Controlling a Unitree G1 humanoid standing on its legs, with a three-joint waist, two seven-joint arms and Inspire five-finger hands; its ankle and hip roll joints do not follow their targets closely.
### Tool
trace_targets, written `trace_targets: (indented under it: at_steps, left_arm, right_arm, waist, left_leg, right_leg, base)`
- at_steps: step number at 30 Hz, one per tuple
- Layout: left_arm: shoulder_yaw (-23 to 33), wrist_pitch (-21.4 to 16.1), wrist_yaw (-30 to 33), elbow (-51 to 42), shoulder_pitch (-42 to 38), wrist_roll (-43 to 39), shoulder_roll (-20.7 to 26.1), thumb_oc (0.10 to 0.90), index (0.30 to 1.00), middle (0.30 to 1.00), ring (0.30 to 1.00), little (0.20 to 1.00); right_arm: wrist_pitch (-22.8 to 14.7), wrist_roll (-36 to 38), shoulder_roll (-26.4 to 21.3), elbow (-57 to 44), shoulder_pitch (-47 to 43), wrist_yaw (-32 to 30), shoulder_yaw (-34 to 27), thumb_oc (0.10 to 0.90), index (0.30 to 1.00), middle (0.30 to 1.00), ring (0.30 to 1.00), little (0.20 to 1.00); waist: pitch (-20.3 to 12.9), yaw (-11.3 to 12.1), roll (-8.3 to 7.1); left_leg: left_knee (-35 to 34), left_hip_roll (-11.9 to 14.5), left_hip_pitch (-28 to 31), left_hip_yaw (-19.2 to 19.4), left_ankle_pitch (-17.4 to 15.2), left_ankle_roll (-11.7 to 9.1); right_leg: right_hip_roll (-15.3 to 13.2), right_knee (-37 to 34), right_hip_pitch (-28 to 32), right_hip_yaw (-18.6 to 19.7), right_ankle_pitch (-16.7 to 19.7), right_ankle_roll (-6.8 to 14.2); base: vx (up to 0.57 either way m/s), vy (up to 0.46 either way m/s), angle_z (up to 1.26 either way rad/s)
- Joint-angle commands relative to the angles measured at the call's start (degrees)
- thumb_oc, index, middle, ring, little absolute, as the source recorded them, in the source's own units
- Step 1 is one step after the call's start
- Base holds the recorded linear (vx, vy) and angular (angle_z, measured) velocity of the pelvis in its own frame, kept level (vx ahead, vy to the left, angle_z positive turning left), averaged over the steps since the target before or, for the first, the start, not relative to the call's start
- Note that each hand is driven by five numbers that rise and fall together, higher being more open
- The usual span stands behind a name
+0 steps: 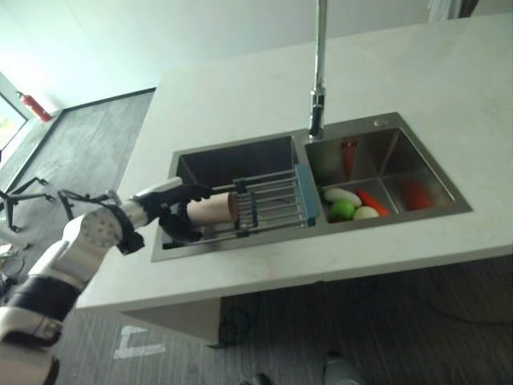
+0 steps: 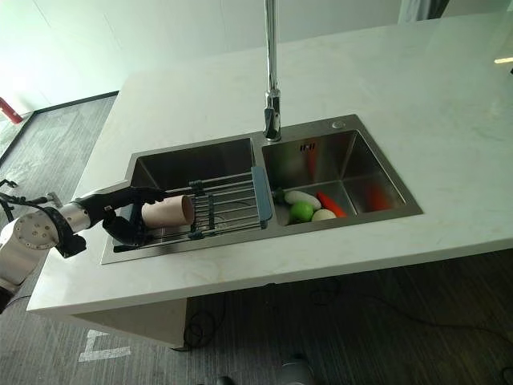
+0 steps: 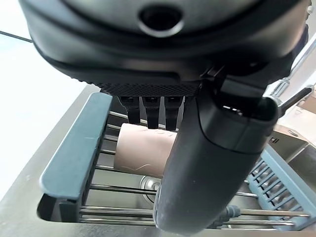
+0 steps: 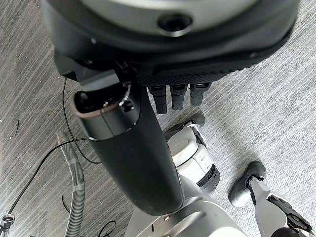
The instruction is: Place the dishes in the dishwasher.
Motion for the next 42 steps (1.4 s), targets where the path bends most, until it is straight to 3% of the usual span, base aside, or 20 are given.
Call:
trace_targets:
  at_steps: [1, 14, 42]
  left_arm:
    - [11.1, -1.0, 8.1, -1.7, -3.8, 1.6, 2.4, 0.8, 0.9, 0.9, 0.9, 0.9]
    - [12.4, 0.9, 15.6, -3.5, -1.3, 3.8, -0.8, 0.8, 0.9, 0.9, 0.9, 0.9]
    - [6.5, 5.9, 18.4, -2.5, -4.1, 7.8, -3.7, 0.8, 0.9, 0.9, 0.9, 0.9]
  right_arm:
    - [-0.8, 0.8, -1.0, -3.0, 2.1, 0.1, 1.3, 0.8, 0.9, 0.9, 0.9, 0.9]
    - [-0.6, 0.3, -1.0, -6.9, 2.4, 0.1, 2.7, 0.8, 0.9, 0.9, 0.9, 0.9]
    - [0.3, 0.1, -3.8, -11.0, 1.2, 1.1, 3.3, 0.8, 0.9, 0.9, 0.9, 0.9]
  waist:
    - [-1.1, -0.8, -0.47]
    - [0.7, -1.3, -0.72]
    - [5.5, -3.6, -0.94]
  left_leg:
    - [7.2, -0.6, -2.8, -5.5, -7.2, 1.3]
    - [7.2, -0.8, -3.8, -6.2, -6.5, 1.1]
    - [7.2, -0.3, -6.2, -5.7, -4.8, 0.3]
  right_leg:
    - [-2.1, -2.7, 2.3, -2.6, 0.8, 5.8]
    - [-1.5, -2.7, 1.5, -2.1, 0.7, 5.3]
    - [-0.9, -2.7, -1.3, -1.5, 1.2, 4.1]
  base:
    - [0.05, 0.022, -0.07]
    - [0.05, 0.012, 0.0]
    - [0.02, 0.0, -0.02]
